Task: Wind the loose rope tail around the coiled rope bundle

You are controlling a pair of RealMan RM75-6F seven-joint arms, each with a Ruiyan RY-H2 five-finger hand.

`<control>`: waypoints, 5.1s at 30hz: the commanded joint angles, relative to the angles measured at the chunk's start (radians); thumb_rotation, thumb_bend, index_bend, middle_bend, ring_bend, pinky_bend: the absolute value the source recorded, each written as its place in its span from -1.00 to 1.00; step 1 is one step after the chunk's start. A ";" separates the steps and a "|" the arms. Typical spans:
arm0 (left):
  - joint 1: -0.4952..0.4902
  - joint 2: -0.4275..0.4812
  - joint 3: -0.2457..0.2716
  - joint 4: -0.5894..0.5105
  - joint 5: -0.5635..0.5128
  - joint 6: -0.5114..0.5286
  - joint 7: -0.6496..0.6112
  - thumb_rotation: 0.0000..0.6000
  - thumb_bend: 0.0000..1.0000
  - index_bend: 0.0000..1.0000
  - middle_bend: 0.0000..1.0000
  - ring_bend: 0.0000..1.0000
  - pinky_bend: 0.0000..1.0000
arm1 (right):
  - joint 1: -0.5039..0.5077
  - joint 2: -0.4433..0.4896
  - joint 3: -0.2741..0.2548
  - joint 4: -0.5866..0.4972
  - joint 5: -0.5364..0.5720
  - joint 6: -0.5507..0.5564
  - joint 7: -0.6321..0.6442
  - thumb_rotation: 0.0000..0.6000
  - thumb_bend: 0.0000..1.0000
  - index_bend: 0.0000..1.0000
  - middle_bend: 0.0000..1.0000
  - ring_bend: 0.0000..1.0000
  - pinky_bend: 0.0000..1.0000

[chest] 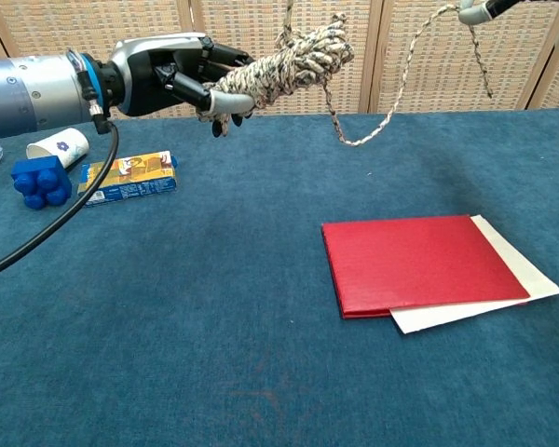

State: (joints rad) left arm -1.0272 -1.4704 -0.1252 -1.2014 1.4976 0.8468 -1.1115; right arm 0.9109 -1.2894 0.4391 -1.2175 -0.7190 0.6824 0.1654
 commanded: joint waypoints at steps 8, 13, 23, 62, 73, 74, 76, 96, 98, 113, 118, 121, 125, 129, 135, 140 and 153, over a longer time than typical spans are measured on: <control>-0.027 -0.084 -0.126 0.025 -0.221 -0.087 0.235 1.00 0.11 0.58 0.17 0.03 0.17 | -0.087 -0.015 -0.059 -0.103 -0.134 0.097 0.018 1.00 -0.01 0.44 -1.00 -1.00 -1.00; -0.032 -0.130 -0.173 0.055 -0.319 -0.093 0.345 1.00 0.11 0.58 0.17 0.03 0.17 | -0.122 0.003 -0.091 -0.154 -0.235 0.129 0.025 1.00 -0.01 0.44 -1.00 -1.00 -1.00; -0.049 -0.209 -0.252 0.104 -0.498 -0.076 0.570 1.00 0.12 0.58 0.17 0.03 0.17 | -0.209 0.073 -0.170 -0.303 -0.487 0.207 0.098 1.00 -0.01 0.44 -1.00 -1.00 -1.00; -0.075 -0.387 -0.228 0.225 -0.522 -0.071 1.030 1.00 0.12 0.59 0.20 0.04 0.19 | -0.041 0.194 -0.004 -0.794 -0.377 0.231 0.107 1.00 -0.01 0.45 -1.00 -1.00 -1.00; -0.067 -0.390 -0.199 0.226 -0.437 -0.082 1.022 1.00 0.12 0.60 0.21 0.05 0.19 | 0.066 0.145 0.072 -0.697 -0.149 0.225 0.034 1.00 -0.01 0.45 -1.00 -1.00 -1.00; -0.065 -0.386 -0.194 0.223 -0.422 -0.083 1.012 1.00 0.12 0.60 0.22 0.05 0.19 | 0.076 0.138 0.074 -0.678 -0.128 0.222 0.027 1.00 -0.01 0.45 -1.00 -1.00 -1.00; -0.061 -0.369 -0.182 0.210 -0.385 -0.093 0.981 1.00 0.12 0.60 0.22 0.05 0.19 | 0.096 0.122 0.078 -0.637 -0.089 0.222 0.010 1.00 -0.02 0.45 -1.00 -1.00 -1.00; -0.052 -0.179 -0.054 0.113 -0.061 -0.166 0.545 1.00 0.11 0.60 0.22 0.05 0.23 | 0.177 0.033 0.065 -0.254 0.158 0.081 -0.025 1.00 -0.02 0.45 -1.00 -1.00 -1.00; -0.052 -0.152 -0.046 0.093 -0.042 -0.170 0.480 1.00 0.11 0.60 0.22 0.05 0.25 | 0.172 0.025 0.057 -0.228 0.183 0.050 -0.012 1.00 -0.02 0.45 -1.00 -1.00 -1.00; -0.077 -0.044 -0.036 0.004 -0.008 -0.209 0.152 1.00 0.12 0.60 0.22 0.05 0.25 | 0.142 -0.023 0.032 -0.076 0.235 -0.164 0.095 1.00 -0.02 0.45 -1.00 -1.00 -1.00; -0.089 -0.013 -0.023 -0.012 0.021 -0.215 0.069 1.00 0.11 0.60 0.22 0.05 0.25 | 0.137 -0.001 0.012 -0.040 0.258 -0.280 0.126 1.00 -0.02 0.45 -1.00 -1.00 -1.00; -0.093 -0.001 -0.017 -0.014 0.036 -0.204 0.026 1.00 0.12 0.60 0.22 0.05 0.25 | 0.138 0.008 -0.004 -0.016 0.264 -0.341 0.144 1.00 -0.02 0.46 -1.00 -1.00 -1.00; -0.090 -0.004 -0.025 -0.003 0.024 -0.185 -0.004 1.00 0.11 0.60 0.22 0.05 0.25 | 0.128 0.003 -0.018 -0.001 0.261 -0.357 0.167 1.00 -0.01 0.46 -1.00 -1.00 -1.00; -0.080 -0.024 -0.056 0.023 -0.040 -0.176 0.023 1.00 0.11 0.61 0.22 0.05 0.25 | 0.101 -0.003 -0.036 -0.018 0.234 -0.314 0.176 1.00 -0.02 0.46 -1.00 -1.00 -1.00; -0.068 -0.053 -0.106 0.045 -0.152 -0.184 0.103 1.00 0.12 0.61 0.22 0.05 0.25 | 0.061 0.005 -0.061 -0.073 0.199 -0.252 0.173 1.00 -0.02 0.46 -1.00 -1.00 -1.00; -0.059 -0.109 -0.159 0.089 -0.280 -0.179 0.221 1.00 0.11 0.61 0.23 0.05 0.25 | 0.010 0.034 -0.085 -0.169 0.123 -0.182 0.148 1.00 -0.02 0.46 -1.00 -1.00 -1.00; -0.058 -0.224 -0.258 0.152 -0.456 -0.147 0.404 1.00 0.12 0.61 0.23 0.05 0.25 | -0.075 0.044 -0.107 -0.383 -0.048 0.029 0.083 1.00 -0.02 0.47 -1.00 -1.00 -1.00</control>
State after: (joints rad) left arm -1.0860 -1.6744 -0.3659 -1.0613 1.0675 0.6864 -0.7376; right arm 0.8503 -1.2423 0.3391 -1.5781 -0.7438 0.6877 0.2630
